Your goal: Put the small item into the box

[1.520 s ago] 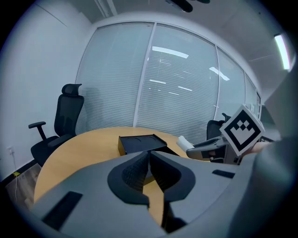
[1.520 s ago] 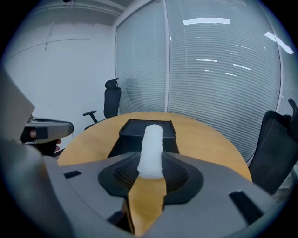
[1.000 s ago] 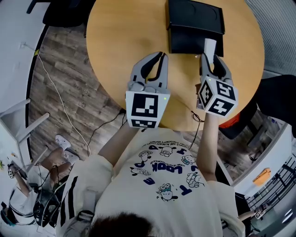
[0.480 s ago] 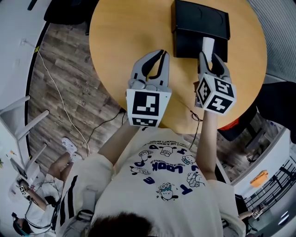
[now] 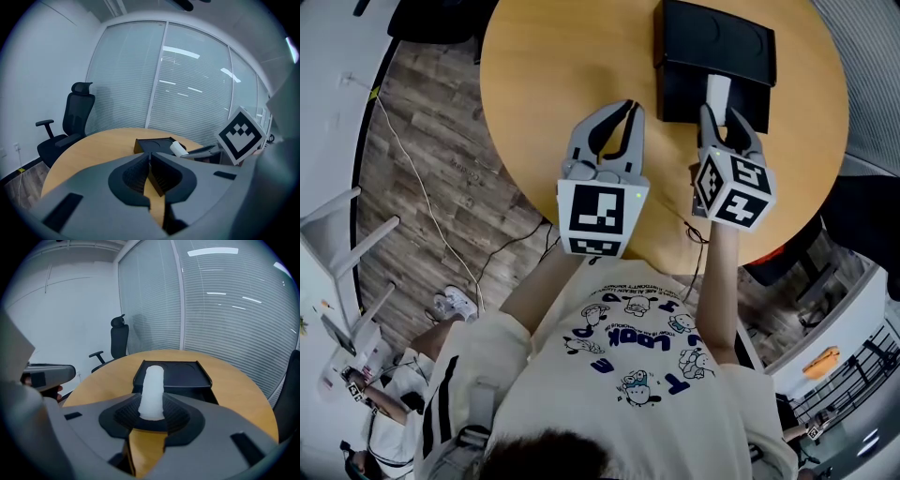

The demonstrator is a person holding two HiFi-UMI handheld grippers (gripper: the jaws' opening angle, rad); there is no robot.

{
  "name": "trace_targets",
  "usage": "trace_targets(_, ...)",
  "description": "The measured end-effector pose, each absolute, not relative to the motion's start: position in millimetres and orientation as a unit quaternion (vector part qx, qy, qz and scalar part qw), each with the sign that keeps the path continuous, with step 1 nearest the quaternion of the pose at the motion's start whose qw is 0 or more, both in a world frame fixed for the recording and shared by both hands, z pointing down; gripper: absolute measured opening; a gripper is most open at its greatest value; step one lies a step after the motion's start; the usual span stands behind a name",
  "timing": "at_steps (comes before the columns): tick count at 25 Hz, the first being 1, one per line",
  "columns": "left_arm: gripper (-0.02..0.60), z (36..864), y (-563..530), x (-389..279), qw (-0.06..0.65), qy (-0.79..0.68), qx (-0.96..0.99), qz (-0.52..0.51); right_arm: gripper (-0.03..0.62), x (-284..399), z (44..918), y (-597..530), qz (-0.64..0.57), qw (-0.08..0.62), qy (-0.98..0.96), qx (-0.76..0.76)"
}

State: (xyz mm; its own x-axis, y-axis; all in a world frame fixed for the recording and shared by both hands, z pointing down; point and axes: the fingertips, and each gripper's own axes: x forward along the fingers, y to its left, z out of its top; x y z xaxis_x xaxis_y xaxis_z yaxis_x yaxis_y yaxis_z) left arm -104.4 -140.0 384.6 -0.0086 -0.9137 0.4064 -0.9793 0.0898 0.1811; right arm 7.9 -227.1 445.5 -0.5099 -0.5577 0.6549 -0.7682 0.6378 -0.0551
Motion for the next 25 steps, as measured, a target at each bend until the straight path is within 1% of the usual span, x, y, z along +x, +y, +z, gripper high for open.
trace_targets(25,0.028,416,-155,-107,0.252,-0.705,0.658,0.086,0.158,-6,487,-237,0.2,0.336,-0.843,0.369)
